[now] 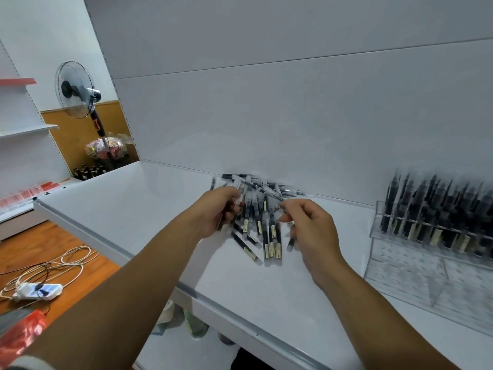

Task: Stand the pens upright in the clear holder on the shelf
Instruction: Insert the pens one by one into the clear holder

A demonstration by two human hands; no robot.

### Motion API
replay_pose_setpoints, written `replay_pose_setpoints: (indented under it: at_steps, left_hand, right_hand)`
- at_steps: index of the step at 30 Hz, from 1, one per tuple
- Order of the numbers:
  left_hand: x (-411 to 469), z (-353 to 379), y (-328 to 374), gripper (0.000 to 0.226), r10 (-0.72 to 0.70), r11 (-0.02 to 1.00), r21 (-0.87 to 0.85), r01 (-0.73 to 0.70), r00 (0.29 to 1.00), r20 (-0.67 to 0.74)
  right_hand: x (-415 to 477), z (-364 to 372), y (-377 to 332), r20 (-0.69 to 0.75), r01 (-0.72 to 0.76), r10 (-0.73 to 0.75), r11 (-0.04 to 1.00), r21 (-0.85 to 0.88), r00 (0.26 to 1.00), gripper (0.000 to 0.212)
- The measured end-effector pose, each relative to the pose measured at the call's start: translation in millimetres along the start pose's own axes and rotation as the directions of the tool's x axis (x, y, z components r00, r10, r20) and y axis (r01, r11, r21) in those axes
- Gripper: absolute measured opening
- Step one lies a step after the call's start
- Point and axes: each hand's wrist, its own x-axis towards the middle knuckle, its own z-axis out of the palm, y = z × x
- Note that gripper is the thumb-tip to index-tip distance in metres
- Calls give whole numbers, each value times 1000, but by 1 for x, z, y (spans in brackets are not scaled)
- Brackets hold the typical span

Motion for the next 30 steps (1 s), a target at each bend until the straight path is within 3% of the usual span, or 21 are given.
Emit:
replay_pose_setpoints:
  at_steps: [8, 14, 18, 22, 25, 30]
  left_hand:
    - [-20, 18, -1, 12, 69, 943, -332, -22, 989, 128]
    - [-36, 33, 0, 12, 184, 863, -503, -48, 957, 224]
    - [-37, 55, -3, 18, 214, 881, -468, -68, 940, 266]
    - [-42, 89, -1, 8, 235, 884, -460, -87, 932, 276]
    - [-50, 116, 2, 13, 257, 886, -453, -102, 920, 295]
    - [-58, 153, -4, 14, 303, 948, -191, -254, 902, 307]
  right_hand:
    - [-7, -1, -8, 54, -69, 67, 997, 43, 996, 26]
    - [-19, -1, -27, 100, -4, 1, 1000, 27, 995, 39]
    - [-31, -23, -59, 91, 56, -54, 998, -20, 994, 28]
    - [-44, -72, -79, 40, 170, -165, 955, -242, 985, 17]
    - [-50, -114, -82, -48, 177, -204, 928, -328, 978, 11]
    - [-58, -168, -74, -144, 119, -195, 900, -419, 970, 9]
